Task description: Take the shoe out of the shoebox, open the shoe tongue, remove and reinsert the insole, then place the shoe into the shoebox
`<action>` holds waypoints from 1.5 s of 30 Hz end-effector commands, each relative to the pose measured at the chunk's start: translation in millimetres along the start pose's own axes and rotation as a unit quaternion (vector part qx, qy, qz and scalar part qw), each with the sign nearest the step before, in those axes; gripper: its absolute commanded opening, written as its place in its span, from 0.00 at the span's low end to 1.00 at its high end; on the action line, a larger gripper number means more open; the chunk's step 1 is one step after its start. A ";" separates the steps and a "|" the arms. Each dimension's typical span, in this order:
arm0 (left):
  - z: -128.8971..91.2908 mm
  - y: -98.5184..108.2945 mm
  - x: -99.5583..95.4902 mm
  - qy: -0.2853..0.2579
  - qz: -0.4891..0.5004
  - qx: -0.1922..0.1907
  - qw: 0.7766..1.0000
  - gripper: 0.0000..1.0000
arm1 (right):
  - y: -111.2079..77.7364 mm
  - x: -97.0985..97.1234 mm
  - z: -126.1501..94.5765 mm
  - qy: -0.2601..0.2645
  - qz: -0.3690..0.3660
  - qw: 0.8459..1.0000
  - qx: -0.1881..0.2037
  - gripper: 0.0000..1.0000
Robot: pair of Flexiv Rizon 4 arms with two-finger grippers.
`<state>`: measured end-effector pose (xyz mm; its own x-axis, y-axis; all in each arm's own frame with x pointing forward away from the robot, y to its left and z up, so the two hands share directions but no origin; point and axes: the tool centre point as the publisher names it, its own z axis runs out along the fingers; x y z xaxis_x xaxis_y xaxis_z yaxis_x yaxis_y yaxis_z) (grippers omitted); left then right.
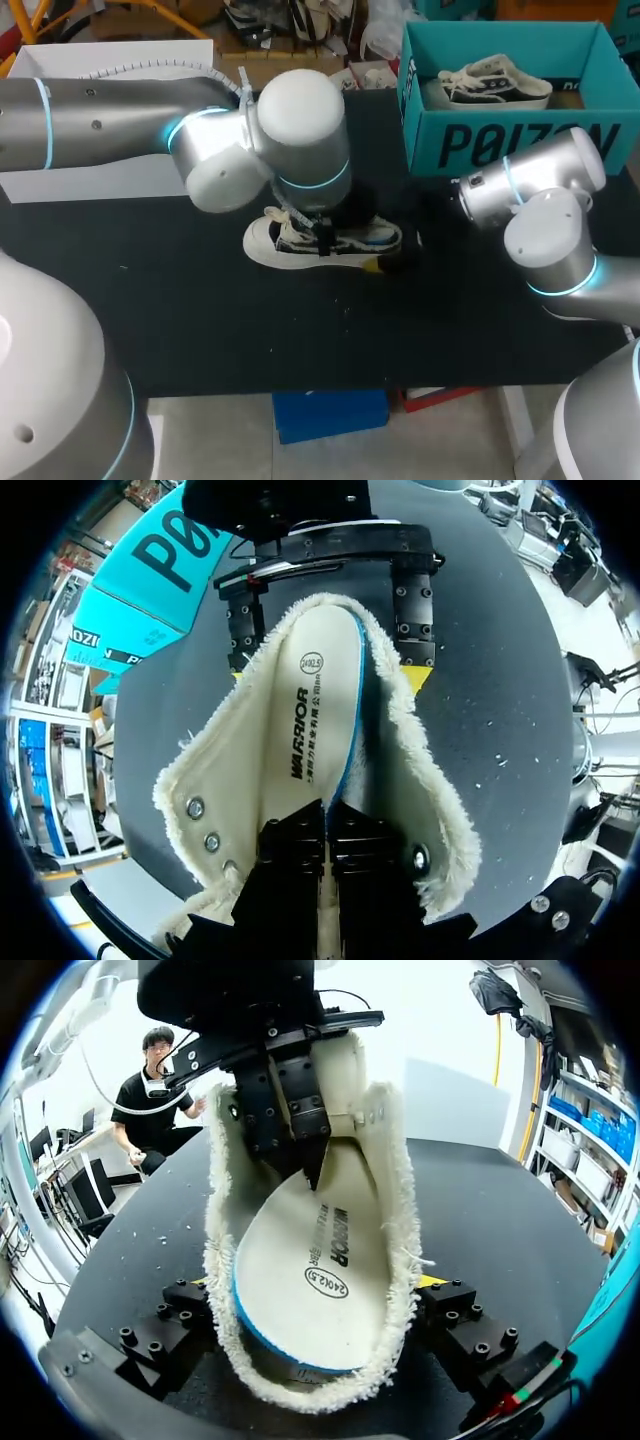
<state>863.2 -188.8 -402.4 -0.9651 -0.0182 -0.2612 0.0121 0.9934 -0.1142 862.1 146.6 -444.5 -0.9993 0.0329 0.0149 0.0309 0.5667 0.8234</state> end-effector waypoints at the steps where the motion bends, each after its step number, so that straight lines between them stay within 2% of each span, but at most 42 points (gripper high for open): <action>1: -5.1 -2.5 -5.4 0.016 0.004 0.030 0.999 0.00 | 0.5 2.7 1.8 0.001 0.000 1.000 0.001 0.00; 18: -34.2 -6.7 10.1 0.005 0.017 0.059 0.998 0.00 | 0.5 2.7 1.8 0.001 0.000 1.000 0.001 0.00; 28: -22.5 -14.8 2.6 0.008 0.023 0.064 0.998 0.00 | 0.5 2.7 1.8 0.001 0.000 1.000 0.001 0.00; 29: -21.5 -15.0 1.7 0.007 0.023 0.063 0.998 0.11 | 0.5 2.7 1.8 0.001 0.000 1.000 0.001 0.00; 30: -20.3 -14.9 0.6 0.006 0.025 0.065 0.998 0.29 | 0.5 2.7 1.8 0.001 0.000 1.000 0.001 0.00; 32: -19.3 -15.1 -1.2 -0.005 0.028 0.071 0.997 0.35 | 0.5 2.7 1.8 0.001 0.000 1.000 0.001 0.00; 34: -18.9 -17.2 -3.0 -0.011 0.034 0.075 0.997 0.49 | 0.5 2.7 1.8 0.001 0.000 1.000 0.001 0.00; 36: -18.8 -20.7 -3.6 -0.019 0.042 0.076 0.996 0.44 | 0.5 2.7 1.8 0.001 0.000 1.000 0.001 0.00; 45: -16.9 -30.8 -4.6 -0.053 0.057 0.082 0.994 0.47 | 0.5 2.7 1.8 0.001 0.000 1.000 0.001 0.00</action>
<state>864.8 -214.7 -377.4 -0.9255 0.0747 -0.3712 0.1686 0.9591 -0.2273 860.2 147.4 -444.3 -0.9994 0.0303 0.0145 0.0291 0.5660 0.8239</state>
